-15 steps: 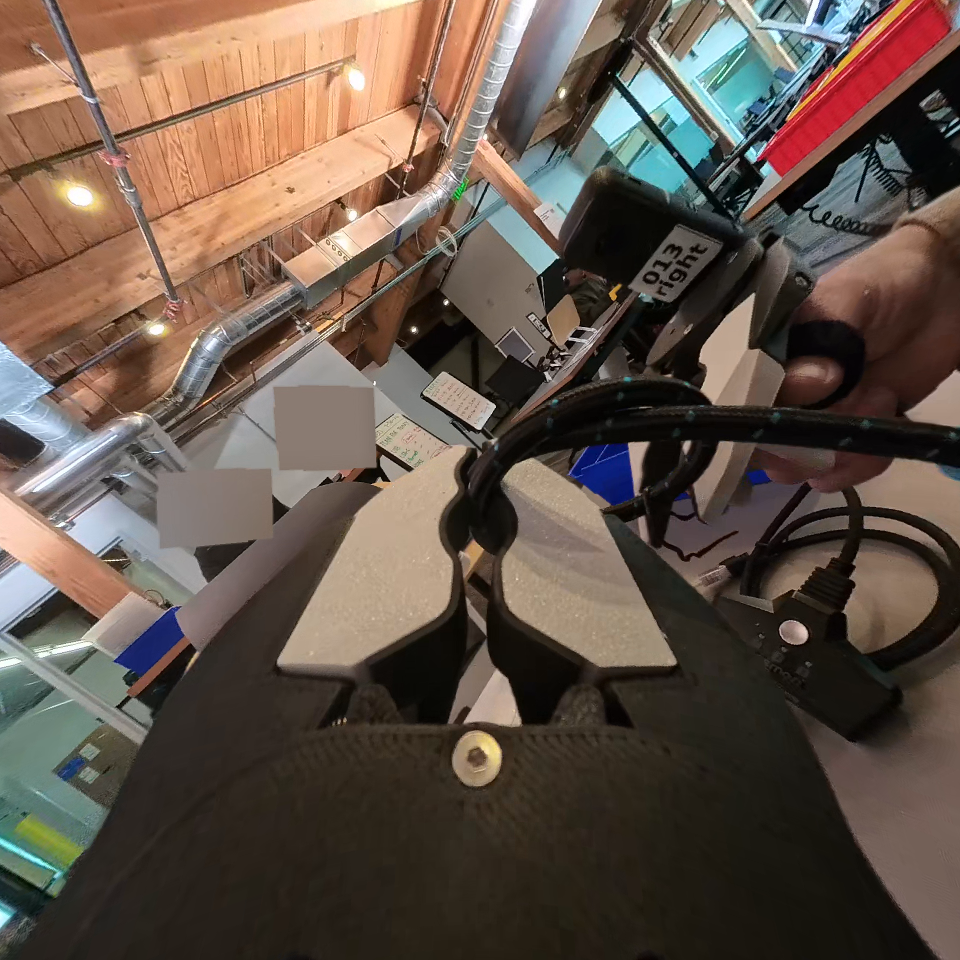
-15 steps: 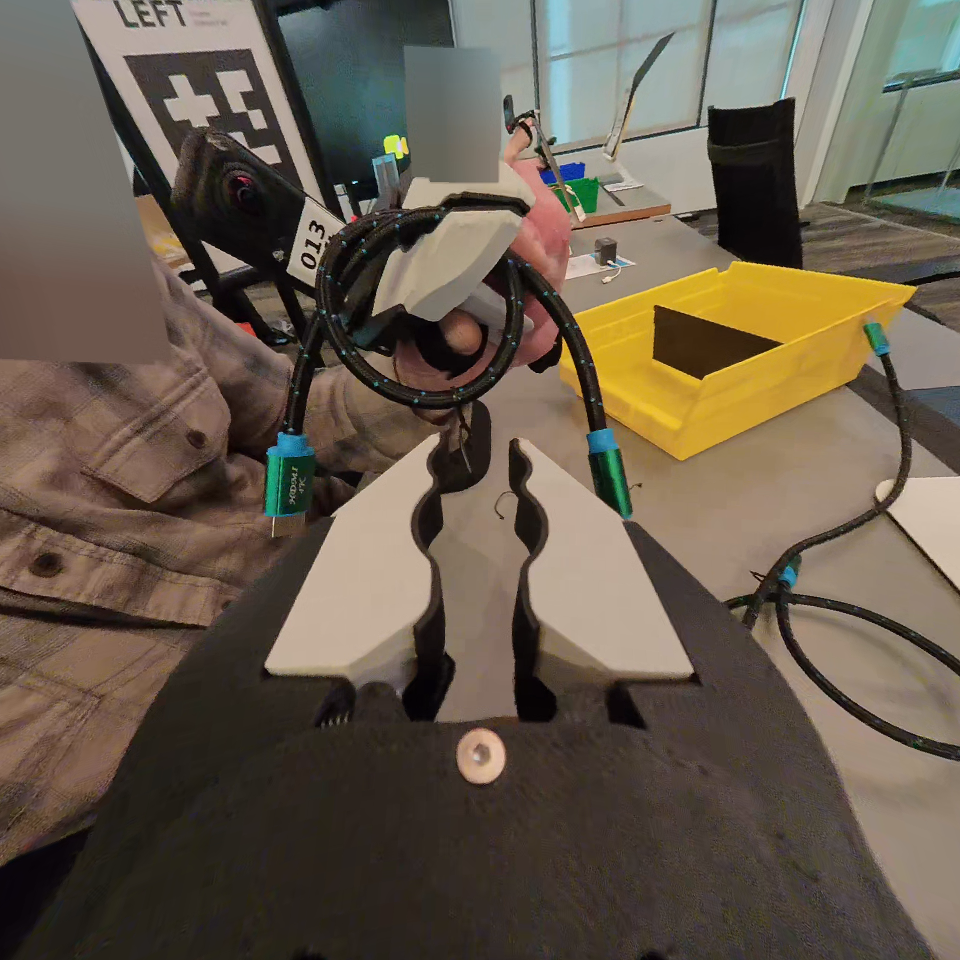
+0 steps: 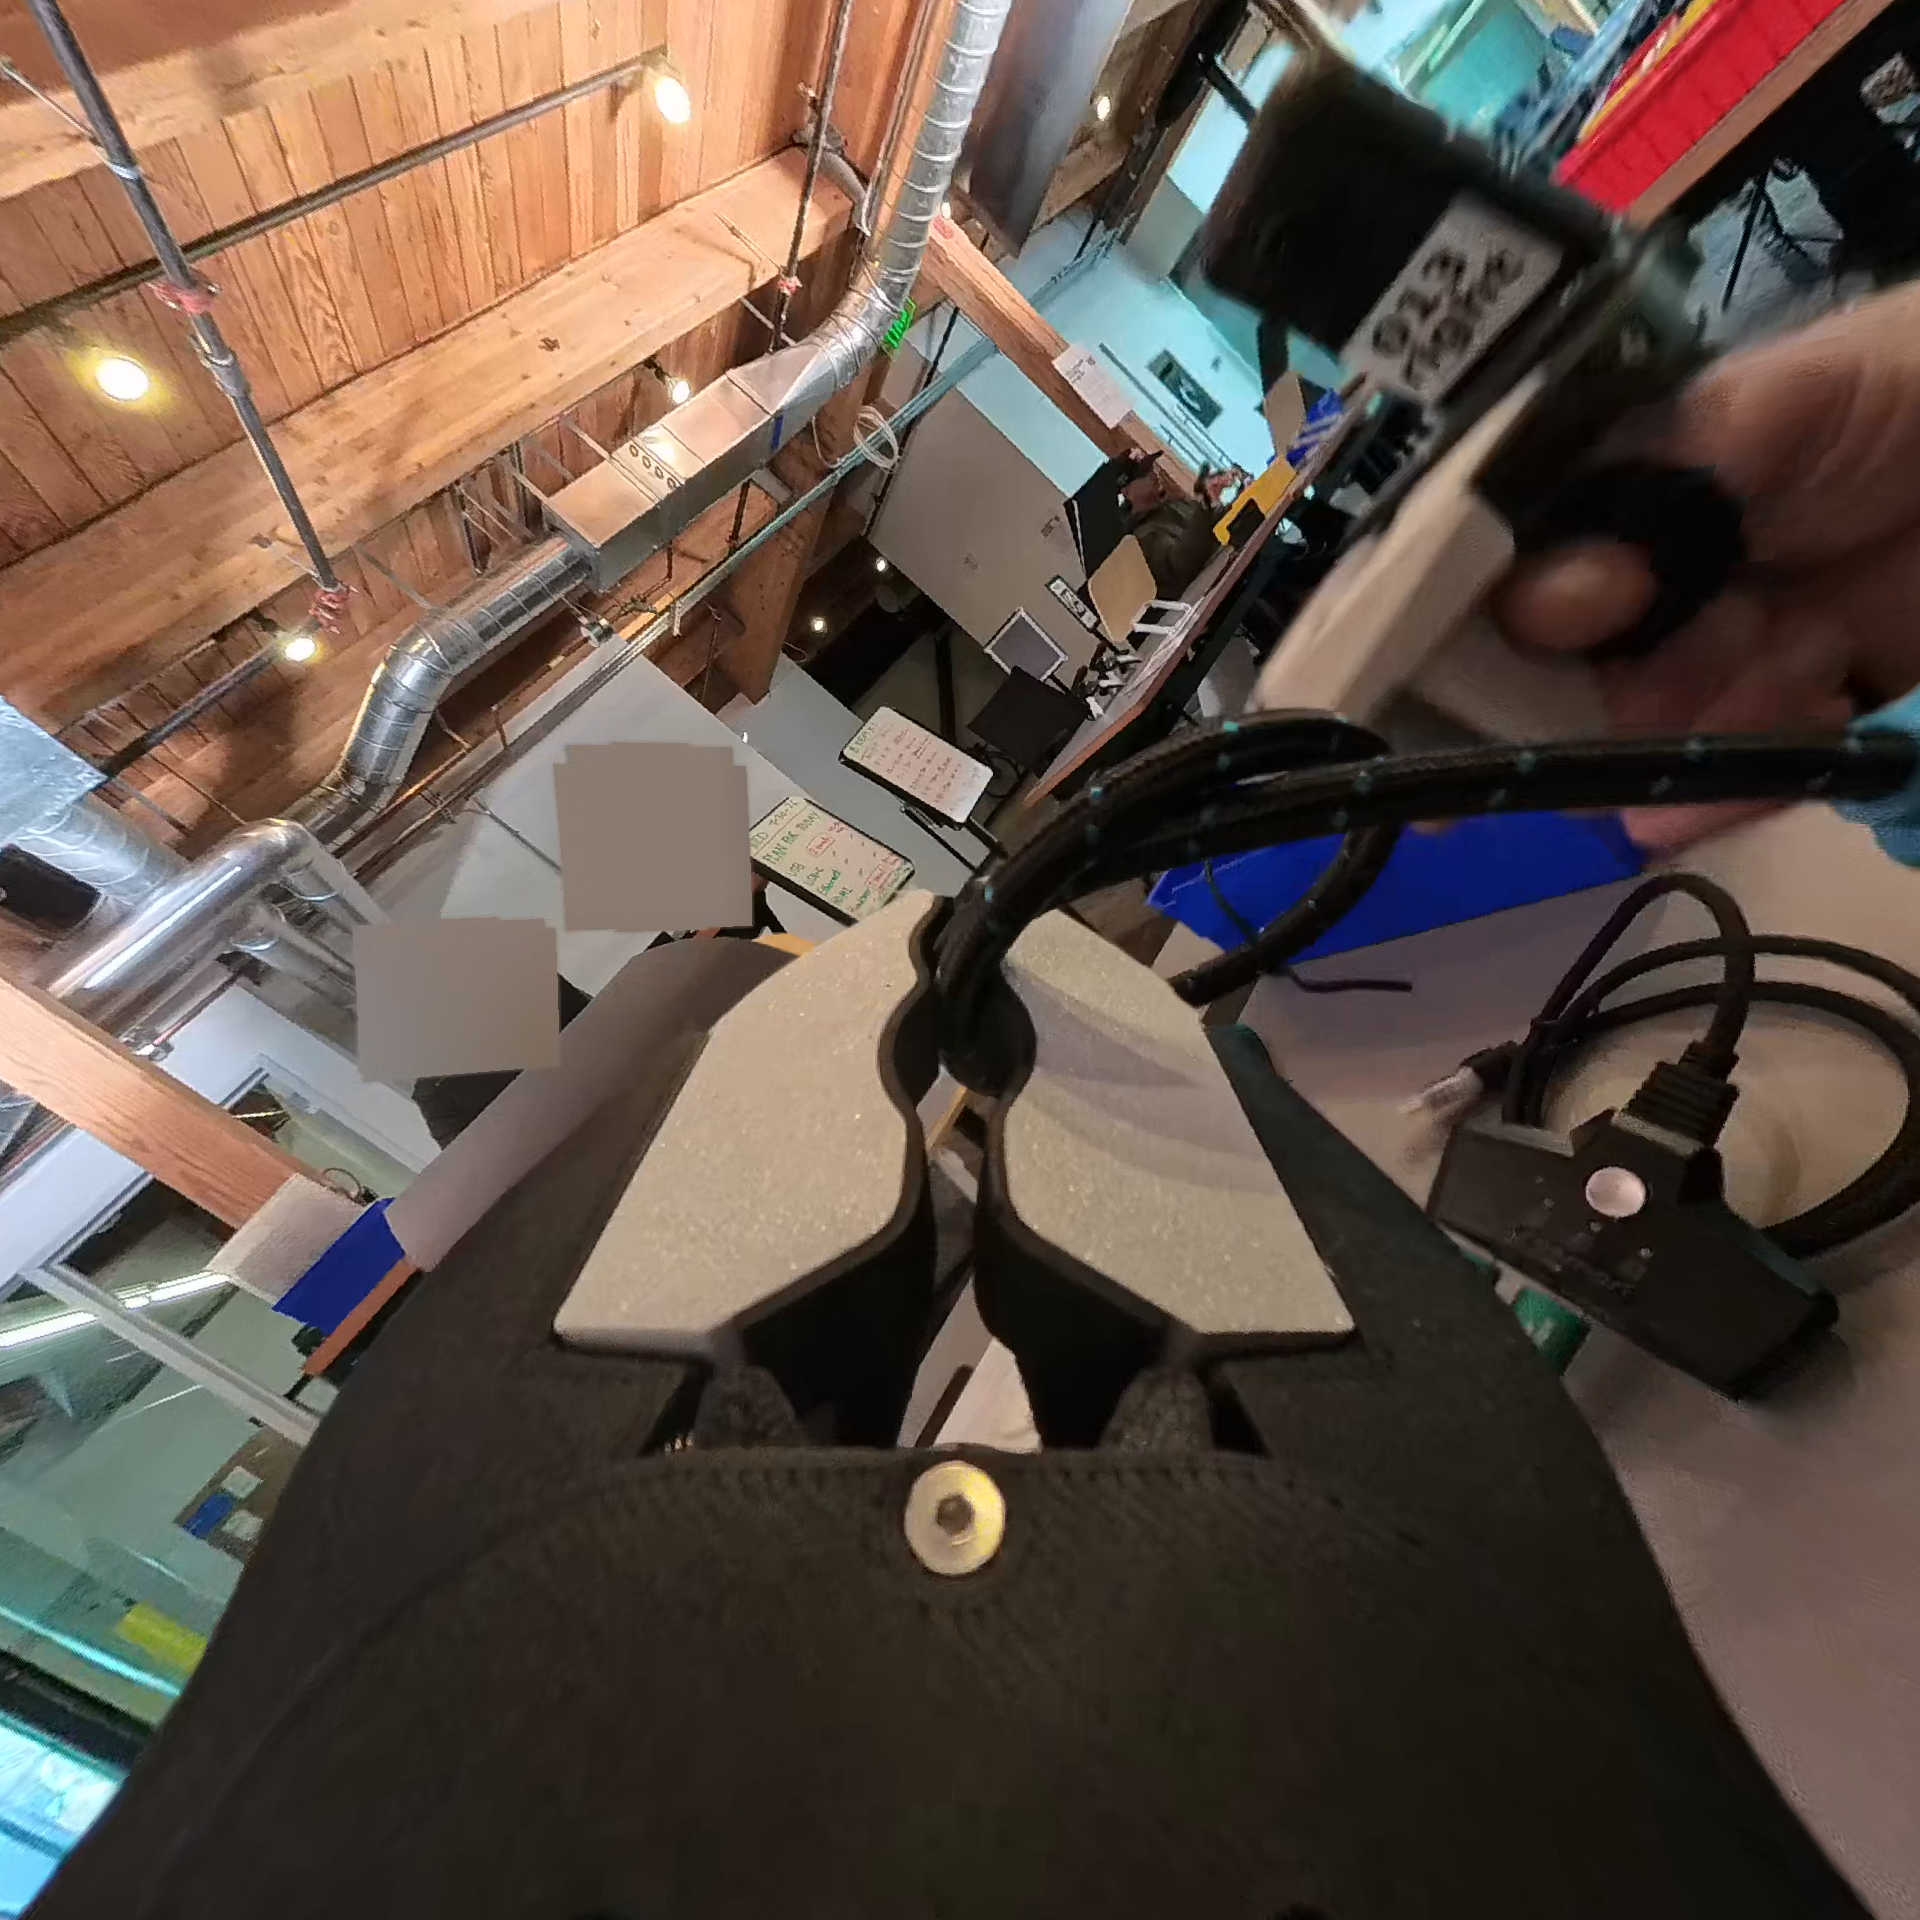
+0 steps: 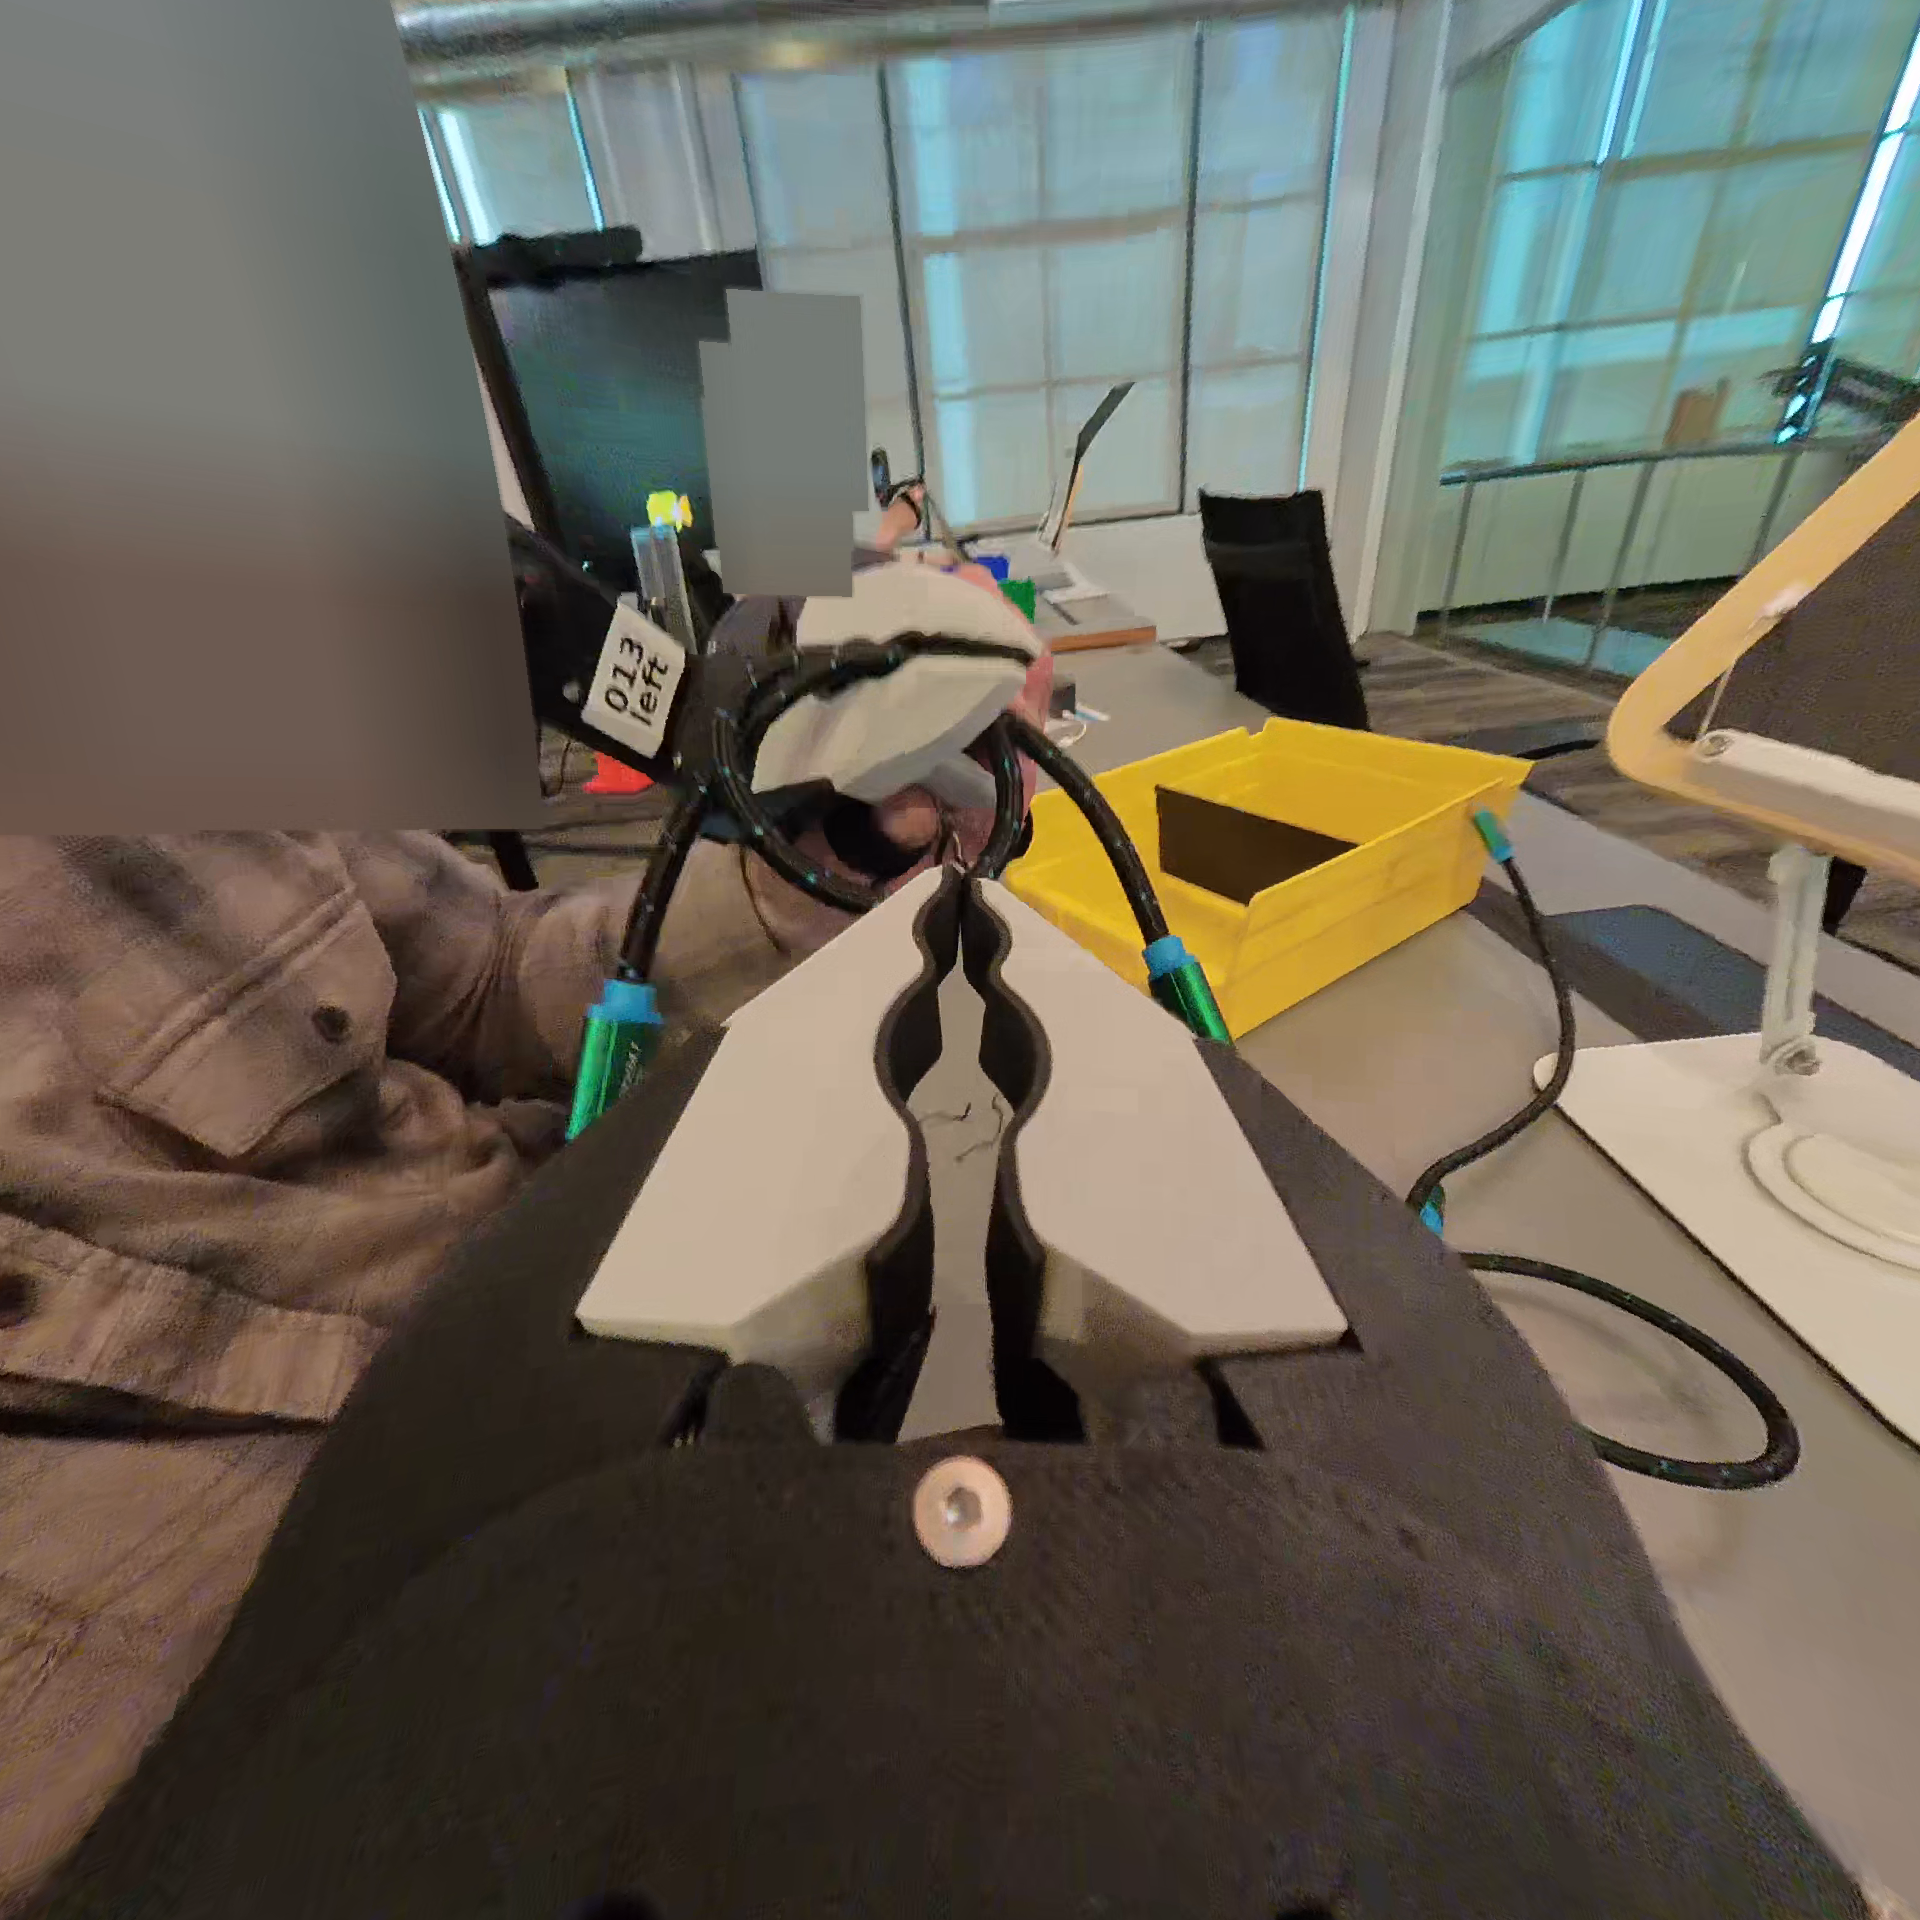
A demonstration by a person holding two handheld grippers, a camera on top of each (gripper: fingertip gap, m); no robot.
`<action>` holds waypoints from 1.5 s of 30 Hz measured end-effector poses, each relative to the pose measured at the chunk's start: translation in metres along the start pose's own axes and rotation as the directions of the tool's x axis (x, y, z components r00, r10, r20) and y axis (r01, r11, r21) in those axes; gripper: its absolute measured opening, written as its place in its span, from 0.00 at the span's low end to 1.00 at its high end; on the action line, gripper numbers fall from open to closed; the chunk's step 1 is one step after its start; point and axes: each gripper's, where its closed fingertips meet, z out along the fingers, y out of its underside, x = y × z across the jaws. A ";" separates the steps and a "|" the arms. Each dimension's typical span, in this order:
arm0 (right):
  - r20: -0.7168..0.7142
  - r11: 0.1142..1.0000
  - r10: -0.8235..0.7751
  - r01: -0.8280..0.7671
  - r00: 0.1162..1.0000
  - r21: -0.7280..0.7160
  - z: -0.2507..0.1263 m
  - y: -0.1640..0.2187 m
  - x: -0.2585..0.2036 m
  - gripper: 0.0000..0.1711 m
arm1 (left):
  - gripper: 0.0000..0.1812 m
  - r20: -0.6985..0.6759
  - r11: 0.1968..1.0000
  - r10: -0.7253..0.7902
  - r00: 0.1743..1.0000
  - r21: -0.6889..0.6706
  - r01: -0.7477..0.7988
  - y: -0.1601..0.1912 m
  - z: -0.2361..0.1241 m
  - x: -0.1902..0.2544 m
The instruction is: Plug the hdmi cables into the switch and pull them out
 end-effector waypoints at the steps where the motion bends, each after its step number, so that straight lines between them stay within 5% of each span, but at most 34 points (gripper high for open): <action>1: -0.021 0.999 -0.005 0.006 1.000 0.042 -0.003 -0.010 -0.001 0.00 | 0.01 -0.006 0.999 0.036 0.999 -0.018 -0.036 0.003 0.000 0.001; 4: -0.071 0.987 -0.019 0.030 0.997 0.157 -0.012 -0.044 -0.004 0.00 | 0.01 -0.089 0.989 0.122 0.989 -0.070 -0.128 0.015 -0.001 0.018; 7: -0.125 0.993 -0.095 0.104 0.988 0.064 -0.009 -0.042 -0.003 0.00 | 0.01 -0.089 0.983 0.117 0.989 -0.130 -0.128 0.029 -0.009 0.022; 13: -0.142 0.889 -0.168 0.088 0.975 -0.450 0.017 0.083 0.007 0.00 | 0.01 0.063 0.979 -0.091 0.994 -0.179 0.101 0.062 -0.054 -0.040; 17: -0.083 0.791 -0.240 0.145 0.967 -0.594 0.060 0.151 0.001 0.00 | 0.01 0.077 0.959 -0.218 0.973 -0.169 0.228 0.076 -0.068 -0.049; 20: -0.050 0.731 -0.232 0.140 0.971 -0.668 0.083 0.183 0.001 0.27 | 0.01 0.070 0.938 -0.313 0.947 -0.135 0.320 0.080 -0.071 -0.047; 22: -0.034 0.729 -0.219 0.140 0.975 -0.670 0.087 0.178 -0.001 0.26 | 0.01 0.052 0.918 -0.379 0.924 -0.106 0.382 0.082 -0.073 -0.045; 28: -0.157 0.856 -0.260 0.152 0.953 -0.494 0.068 0.086 0.024 0.26 | 0.01 -0.042 0.849 -0.528 0.848 -0.010 0.528 0.081 -0.072 -0.041; 32: -0.120 0.855 -0.203 0.116 0.972 -0.505 0.083 0.085 0.035 0.31 | 0.01 -0.172 0.837 -0.534 0.828 0.029 0.546 0.061 -0.058 -0.022; 36: -0.007 0.885 -0.065 0.054 0.998 -0.462 0.100 0.092 0.026 0.00 | 0.01 -0.256 0.848 -0.502 0.826 0.043 0.529 0.044 -0.048 -0.007; 42: -0.160 0.826 -0.300 0.172 0.940 -0.537 0.079 0.079 0.058 0.00 | 0.07 -0.292 0.890 -0.447 0.846 -0.053 0.452 0.060 -0.042 0.008; 45: -0.246 0.822 -0.369 0.191 0.897 -0.537 0.071 0.062 0.071 0.00 | 0.22 -0.321 0.881 -0.471 0.821 -0.122 0.458 0.067 -0.039 0.016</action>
